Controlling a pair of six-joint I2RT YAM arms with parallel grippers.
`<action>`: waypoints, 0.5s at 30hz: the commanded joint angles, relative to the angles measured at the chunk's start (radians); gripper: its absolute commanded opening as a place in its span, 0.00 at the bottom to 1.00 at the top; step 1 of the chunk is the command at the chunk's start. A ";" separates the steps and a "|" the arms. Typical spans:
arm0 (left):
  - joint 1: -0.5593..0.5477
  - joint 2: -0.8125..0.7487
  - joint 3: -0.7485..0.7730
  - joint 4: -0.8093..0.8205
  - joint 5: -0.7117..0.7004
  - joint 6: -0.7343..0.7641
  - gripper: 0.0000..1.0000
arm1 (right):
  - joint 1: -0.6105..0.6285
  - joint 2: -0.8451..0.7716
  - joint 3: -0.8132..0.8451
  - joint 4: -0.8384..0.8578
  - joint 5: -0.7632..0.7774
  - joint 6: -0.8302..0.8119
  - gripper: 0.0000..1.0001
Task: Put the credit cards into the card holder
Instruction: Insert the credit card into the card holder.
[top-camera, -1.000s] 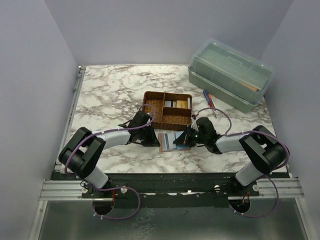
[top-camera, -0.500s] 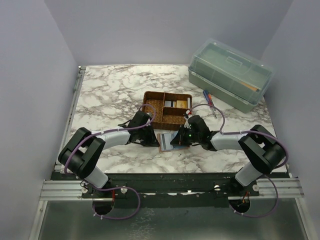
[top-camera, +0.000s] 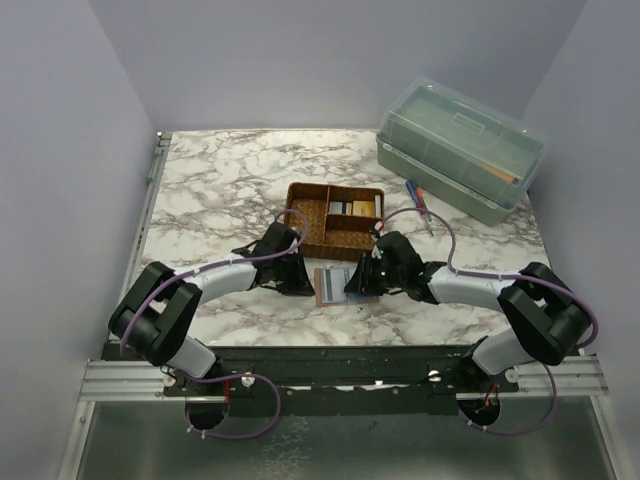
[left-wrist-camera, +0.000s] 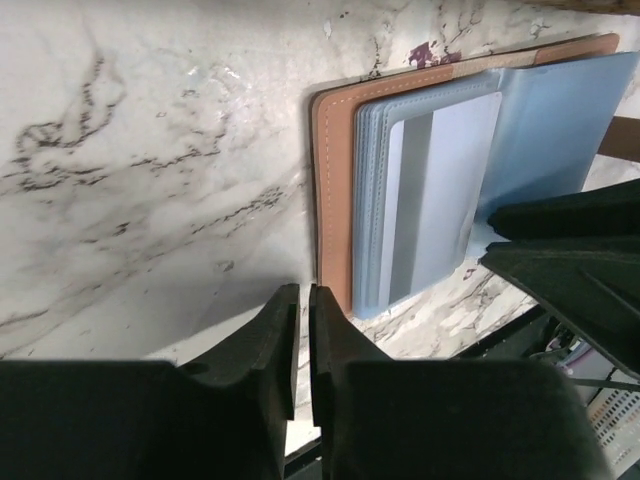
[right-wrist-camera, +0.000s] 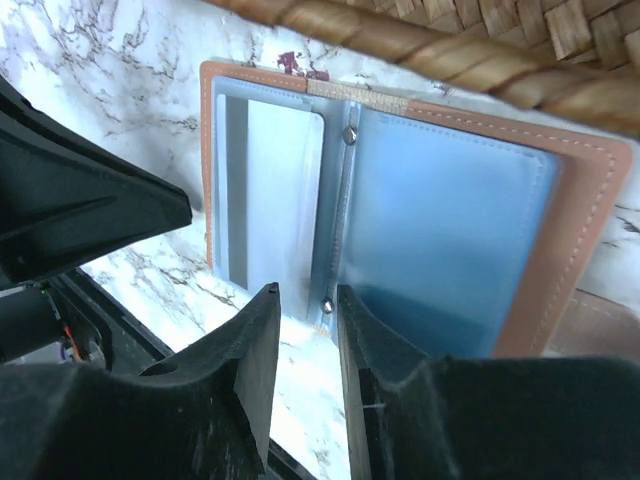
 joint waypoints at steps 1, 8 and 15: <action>0.015 -0.106 0.017 -0.084 -0.036 0.042 0.19 | 0.009 -0.078 0.084 -0.190 0.086 -0.083 0.37; 0.018 -0.241 0.084 -0.141 -0.008 0.087 0.39 | -0.012 -0.105 0.332 -0.458 0.248 -0.233 0.57; 0.022 -0.212 0.285 -0.201 0.000 0.216 0.55 | -0.115 0.064 0.672 -0.683 0.510 -0.295 0.72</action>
